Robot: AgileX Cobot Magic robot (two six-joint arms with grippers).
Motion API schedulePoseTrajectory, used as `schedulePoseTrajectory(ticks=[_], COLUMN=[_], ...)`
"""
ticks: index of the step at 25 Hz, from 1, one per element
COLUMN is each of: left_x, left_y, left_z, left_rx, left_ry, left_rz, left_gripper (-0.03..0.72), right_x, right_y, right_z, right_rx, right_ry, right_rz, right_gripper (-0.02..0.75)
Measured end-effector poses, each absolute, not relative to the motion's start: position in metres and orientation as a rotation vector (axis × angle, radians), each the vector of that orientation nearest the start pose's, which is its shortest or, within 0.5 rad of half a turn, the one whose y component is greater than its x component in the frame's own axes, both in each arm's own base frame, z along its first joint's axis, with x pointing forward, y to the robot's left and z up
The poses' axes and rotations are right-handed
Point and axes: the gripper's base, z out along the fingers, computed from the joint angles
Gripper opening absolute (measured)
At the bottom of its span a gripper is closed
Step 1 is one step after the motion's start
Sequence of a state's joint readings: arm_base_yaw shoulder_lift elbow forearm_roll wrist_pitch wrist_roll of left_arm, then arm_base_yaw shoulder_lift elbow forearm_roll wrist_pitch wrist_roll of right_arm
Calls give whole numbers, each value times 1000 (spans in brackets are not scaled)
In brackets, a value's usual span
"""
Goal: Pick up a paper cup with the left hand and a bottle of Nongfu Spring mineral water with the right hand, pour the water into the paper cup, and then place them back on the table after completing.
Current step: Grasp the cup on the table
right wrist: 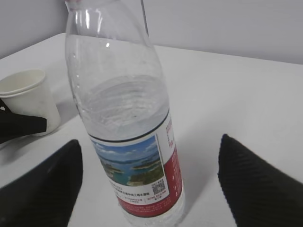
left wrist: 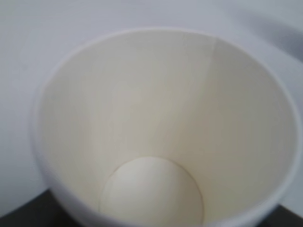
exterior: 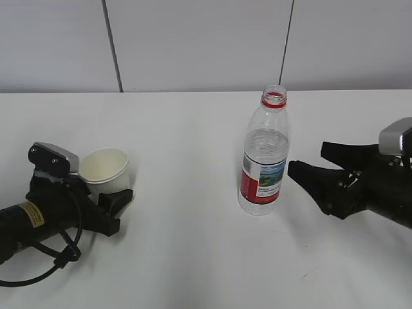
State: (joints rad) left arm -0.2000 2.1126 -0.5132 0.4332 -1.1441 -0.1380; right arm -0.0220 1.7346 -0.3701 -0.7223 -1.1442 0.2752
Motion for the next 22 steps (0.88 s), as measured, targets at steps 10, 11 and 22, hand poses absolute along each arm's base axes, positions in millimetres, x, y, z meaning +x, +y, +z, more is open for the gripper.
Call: schedulePoseTrajectory(ticks=[10,11,22], left_x=[280,280,280], left_y=[-92,-92,-92], left_z=[63,63,63], left_rx=[500,500,500], left_ry=[1911,1911,1911], left_rz=[-484,-484,-484], left_gripper=[435,435,434], right_x=[251,251,269], right_y=[50,50,61], right_z=[145,145,120], right_rx=[-507,-508,-548], right_ry=[1723,1722,1774], right_rz=[529,530,590], right_gripper=[671,671,671])
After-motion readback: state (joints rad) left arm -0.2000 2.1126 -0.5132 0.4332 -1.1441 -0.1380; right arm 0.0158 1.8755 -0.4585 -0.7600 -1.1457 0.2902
